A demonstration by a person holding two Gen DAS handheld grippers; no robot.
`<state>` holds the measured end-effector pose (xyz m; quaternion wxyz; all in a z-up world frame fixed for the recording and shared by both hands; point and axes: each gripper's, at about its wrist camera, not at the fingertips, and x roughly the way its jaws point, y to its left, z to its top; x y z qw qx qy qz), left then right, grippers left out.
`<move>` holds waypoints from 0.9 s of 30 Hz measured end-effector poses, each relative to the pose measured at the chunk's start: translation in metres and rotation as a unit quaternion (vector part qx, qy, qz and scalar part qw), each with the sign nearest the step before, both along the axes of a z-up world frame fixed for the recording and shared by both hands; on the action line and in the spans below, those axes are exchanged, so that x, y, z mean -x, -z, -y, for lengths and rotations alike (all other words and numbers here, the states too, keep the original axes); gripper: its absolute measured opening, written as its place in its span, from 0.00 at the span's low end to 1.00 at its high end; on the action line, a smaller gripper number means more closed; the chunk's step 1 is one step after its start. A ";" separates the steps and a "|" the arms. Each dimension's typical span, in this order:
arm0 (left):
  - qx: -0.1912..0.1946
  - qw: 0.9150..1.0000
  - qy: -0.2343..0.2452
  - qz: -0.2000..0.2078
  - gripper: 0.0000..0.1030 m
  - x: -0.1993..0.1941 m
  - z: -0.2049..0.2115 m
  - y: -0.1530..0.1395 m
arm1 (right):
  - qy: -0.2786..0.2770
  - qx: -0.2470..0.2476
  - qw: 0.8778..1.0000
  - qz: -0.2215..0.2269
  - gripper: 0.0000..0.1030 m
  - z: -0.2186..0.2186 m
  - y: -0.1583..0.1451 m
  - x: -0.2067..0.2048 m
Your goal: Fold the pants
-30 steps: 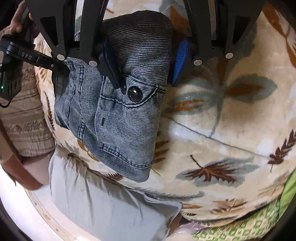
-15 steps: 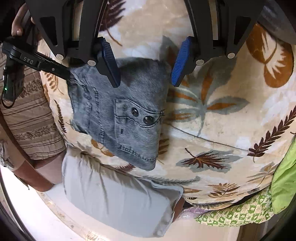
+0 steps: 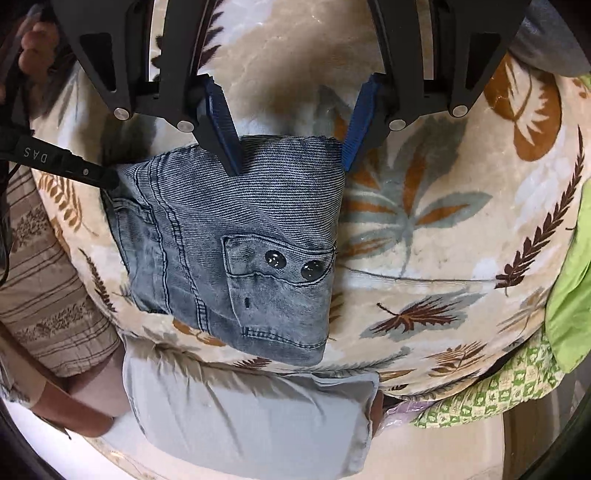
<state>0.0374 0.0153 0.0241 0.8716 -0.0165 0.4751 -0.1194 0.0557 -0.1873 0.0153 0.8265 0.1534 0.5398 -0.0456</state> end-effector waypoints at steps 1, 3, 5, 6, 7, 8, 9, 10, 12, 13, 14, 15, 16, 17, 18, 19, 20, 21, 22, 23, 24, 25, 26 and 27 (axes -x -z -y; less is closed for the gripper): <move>-0.004 1.000 0.000 0.001 0.54 0.000 0.001 0.001 | -0.002 0.004 1.000 0.000 0.24 -0.001 0.000 0.000; -0.013 1.000 0.004 0.004 0.54 0.001 0.004 0.002 | -0.003 0.010 1.000 -0.001 0.24 -0.002 0.000 0.001; -0.020 1.000 0.006 0.005 0.54 0.002 0.006 0.000 | -0.003 0.010 1.000 0.000 0.24 -0.001 0.000 0.001; -0.018 1.000 0.006 0.004 0.54 0.002 0.006 -0.001 | -0.003 0.010 1.000 0.001 0.24 -0.001 0.000 0.001; -0.014 1.000 0.005 0.003 0.54 0.003 0.005 -0.002 | -0.003 0.010 1.000 0.004 0.24 -0.002 -0.001 0.002; -0.011 1.000 0.005 0.003 0.54 0.003 0.003 -0.002 | -0.002 0.012 1.000 0.005 0.25 -0.002 -0.002 0.002; -0.010 1.000 0.007 0.004 0.55 0.003 0.001 -0.001 | -0.001 0.010 1.000 0.005 0.25 -0.002 -0.002 0.003; -0.010 1.000 0.008 0.005 0.56 0.002 0.000 0.001 | 0.000 0.008 1.000 0.005 0.26 -0.001 -0.001 0.003; -0.008 1.000 0.009 -0.001 0.62 -0.002 -0.001 0.006 | -0.002 0.009 1.000 0.005 0.29 -0.001 0.001 0.002; -0.001 1.000 0.008 -0.007 0.62 -0.004 -0.002 0.007 | -0.002 0.012 1.000 0.004 0.31 -0.002 0.001 0.001; 0.007 1.000 0.006 -0.013 0.63 -0.007 -0.004 0.008 | -0.001 0.013 1.000 0.004 0.32 -0.002 0.002 0.000; 0.017 1.000 0.003 -0.018 0.63 -0.009 -0.006 0.009 | -0.001 0.013 1.000 0.005 0.33 -0.002 0.002 -0.001; 0.021 1.000 0.002 -0.020 0.62 -0.009 -0.008 0.009 | 0.000 0.011 1.000 0.006 0.34 -0.001 0.003 0.000; 0.023 1.000 0.002 -0.019 0.61 -0.009 -0.008 0.009 | 0.002 0.007 1.000 0.006 0.34 0.000 0.003 0.000; 0.024 1.000 0.002 -0.017 0.60 -0.008 -0.008 0.007 | 0.006 0.000 1.000 0.007 0.34 0.001 0.003 0.002; 0.026 1.000 0.002 -0.015 0.59 -0.007 -0.008 0.006 | 0.008 -0.004 1.000 0.008 0.34 0.002 0.003 0.002; 0.030 0.999 0.003 -0.014 0.58 -0.007 -0.009 0.005 | 0.010 -0.008 1.000 0.009 0.34 0.003 0.002 0.003; 0.039 0.999 0.003 -0.018 0.56 -0.007 -0.011 0.005 | 0.011 -0.010 1.000 0.011 0.35 0.004 0.002 0.004; 0.049 0.998 0.000 -0.025 0.56 -0.008 -0.014 0.005 | 0.011 -0.012 1.000 0.015 0.35 0.004 0.001 0.005; 0.064 0.997 -0.004 -0.032 0.54 -0.009 -0.018 0.006 | 0.011 -0.014 1.000 0.018 0.35 0.005 0.000 0.006; 0.080 0.996 -0.008 -0.039 0.53 -0.011 -0.023 0.006 | 0.011 -0.015 1.000 0.019 0.35 0.005 -0.001 0.006; 0.088 0.995 -0.010 -0.040 0.51 -0.011 -0.025 0.006 | 0.011 -0.016 1.000 0.021 0.35 0.004 -0.002 0.006; 0.091 0.995 -0.009 -0.038 0.49 -0.011 -0.026 0.005 | 0.010 -0.014 1.000 0.020 0.35 0.004 -0.002 0.007; 0.085 0.996 -0.006 -0.034 0.47 -0.010 -0.024 0.004 | 0.009 -0.011 1.000 0.019 0.35 0.003 -0.002 0.006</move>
